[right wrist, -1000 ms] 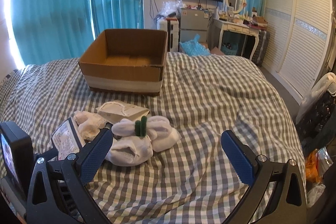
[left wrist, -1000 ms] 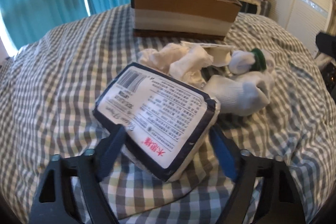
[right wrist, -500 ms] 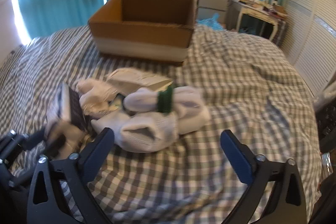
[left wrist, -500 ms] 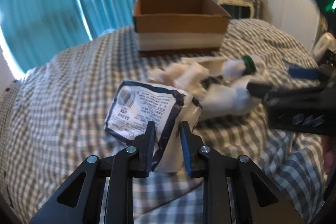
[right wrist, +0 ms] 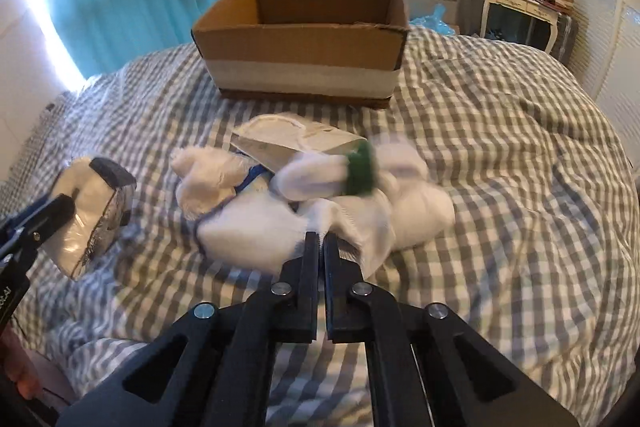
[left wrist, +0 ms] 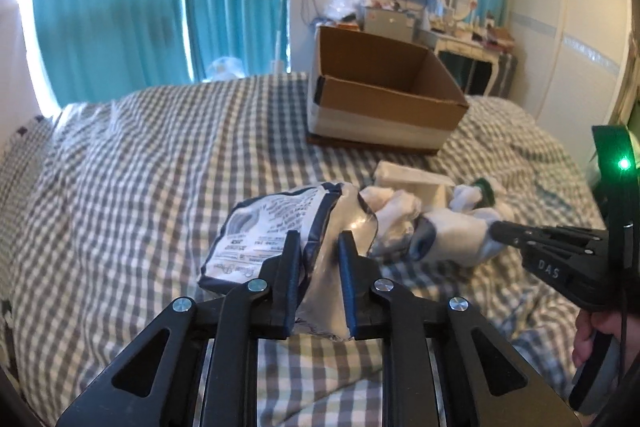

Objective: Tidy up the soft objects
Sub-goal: 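Grasp the white sock with the right gripper, then carry the package into the cardboard box with left while right drops the sock there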

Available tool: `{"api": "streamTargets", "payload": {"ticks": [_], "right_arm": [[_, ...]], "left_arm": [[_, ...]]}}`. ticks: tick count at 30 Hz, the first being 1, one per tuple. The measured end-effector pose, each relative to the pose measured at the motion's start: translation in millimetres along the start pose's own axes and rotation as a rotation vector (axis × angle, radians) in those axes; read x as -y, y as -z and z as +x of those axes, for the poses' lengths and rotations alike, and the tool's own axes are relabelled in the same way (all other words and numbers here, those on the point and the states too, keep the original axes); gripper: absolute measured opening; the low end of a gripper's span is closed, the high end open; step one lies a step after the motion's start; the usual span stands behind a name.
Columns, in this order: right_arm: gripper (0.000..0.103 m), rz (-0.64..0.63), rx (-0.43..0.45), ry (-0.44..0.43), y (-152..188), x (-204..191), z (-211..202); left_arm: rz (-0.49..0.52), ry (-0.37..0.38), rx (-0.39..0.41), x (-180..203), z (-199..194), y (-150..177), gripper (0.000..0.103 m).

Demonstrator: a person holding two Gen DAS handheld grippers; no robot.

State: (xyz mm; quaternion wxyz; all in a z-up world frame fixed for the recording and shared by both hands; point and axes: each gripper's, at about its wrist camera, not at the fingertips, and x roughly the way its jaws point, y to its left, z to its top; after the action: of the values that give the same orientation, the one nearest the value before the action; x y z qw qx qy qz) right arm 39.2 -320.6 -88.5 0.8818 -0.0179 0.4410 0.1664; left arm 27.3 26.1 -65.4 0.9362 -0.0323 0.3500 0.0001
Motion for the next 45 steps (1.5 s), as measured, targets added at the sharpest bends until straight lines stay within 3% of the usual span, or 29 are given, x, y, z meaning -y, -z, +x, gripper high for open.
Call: {"api": "streamTargets", "payload": {"ticks": [7, 14, 17, 20, 22, 24, 26, 27, 36, 45], "right_arm": [[0.002, -0.024, 0.028, 0.0, 0, -1, -37], [0.002, 0.017, 0.083, -0.132, -7, -4, -81], [0.002, 0.078, 0.126, -0.234, -12, 2, -98], [0.002, -0.051, 0.125, -0.078, -19, -10, -103], [0.002, -0.063, 0.059, -0.104, -20, -11, -89], [0.002, -0.096, 0.019, -0.04, -19, -13, -74], [0.002, -0.009, 0.009, -0.117, -22, -2, -68], [0.002, -0.01, 0.018, -0.106, -25, -1, -68], [0.002, -0.069, 0.12, -0.136, -82, 1, -82], [0.002, -0.081, 0.224, -0.137, -171, 10, -84]], "left_arm": [[0.015, 0.009, 0.017, 2, -32, 0, 0.017], [0.06, 0.013, 0.068, 11, -66, -10, 0.017], [0.06, 0.015, 0.09, 12, -76, -14, 0.017], [0.054, 0.022, 0.1, 11, -80, -19, 0.017], [0.052, 0.026, 0.102, 12, -80, -20, 0.017], [0.056, 0.025, 0.102, 12, -78, -20, 0.017], [0.066, 0.023, 0.098, 12, -73, -21, 0.017], [0.068, 0.023, 0.096, 13, -72, -21, 0.017], [0.084, 0.032, 0.093, 19, -40, -53, 0.017], [0.108, 0.068, 0.193, 33, -19, -135, 0.017]]}}
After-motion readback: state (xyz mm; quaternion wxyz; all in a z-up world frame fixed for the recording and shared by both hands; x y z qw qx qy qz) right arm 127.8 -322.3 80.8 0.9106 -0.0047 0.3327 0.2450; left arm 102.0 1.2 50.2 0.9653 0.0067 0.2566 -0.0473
